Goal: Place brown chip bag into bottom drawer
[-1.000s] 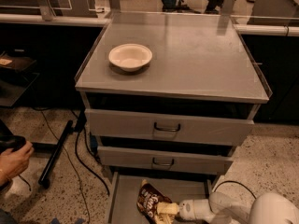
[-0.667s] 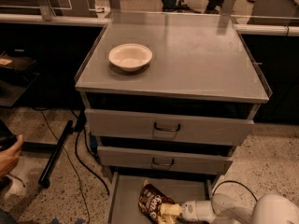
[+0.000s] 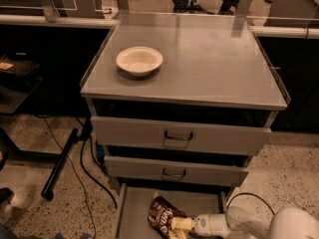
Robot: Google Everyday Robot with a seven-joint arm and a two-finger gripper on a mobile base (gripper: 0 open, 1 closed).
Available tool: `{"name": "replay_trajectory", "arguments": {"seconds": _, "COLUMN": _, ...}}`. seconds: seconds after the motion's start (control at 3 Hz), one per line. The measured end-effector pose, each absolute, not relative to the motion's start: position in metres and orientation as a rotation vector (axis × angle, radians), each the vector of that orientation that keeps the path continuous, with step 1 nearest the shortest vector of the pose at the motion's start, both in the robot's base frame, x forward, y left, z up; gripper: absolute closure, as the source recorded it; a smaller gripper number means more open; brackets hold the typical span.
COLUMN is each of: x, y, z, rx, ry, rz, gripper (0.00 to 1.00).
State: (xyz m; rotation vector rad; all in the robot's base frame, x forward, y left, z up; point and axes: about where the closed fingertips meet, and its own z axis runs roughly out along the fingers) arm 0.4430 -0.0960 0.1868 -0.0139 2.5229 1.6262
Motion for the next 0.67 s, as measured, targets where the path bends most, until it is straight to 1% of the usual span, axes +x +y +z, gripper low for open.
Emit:
{"name": "replay_trajectory", "arguments": {"seconds": 0.33, "x": 0.443, "y": -0.096, "z": 0.1867, "rx": -0.014, "ry": 2.523, "rz": 1.626, "gripper": 0.19}}
{"name": "replay_trajectory", "arguments": {"seconds": 0.67, "x": 0.4429, "y": -0.0959, "z": 0.1867, "rx": -0.014, "ry": 2.523, "rz": 1.626, "gripper": 0.0}}
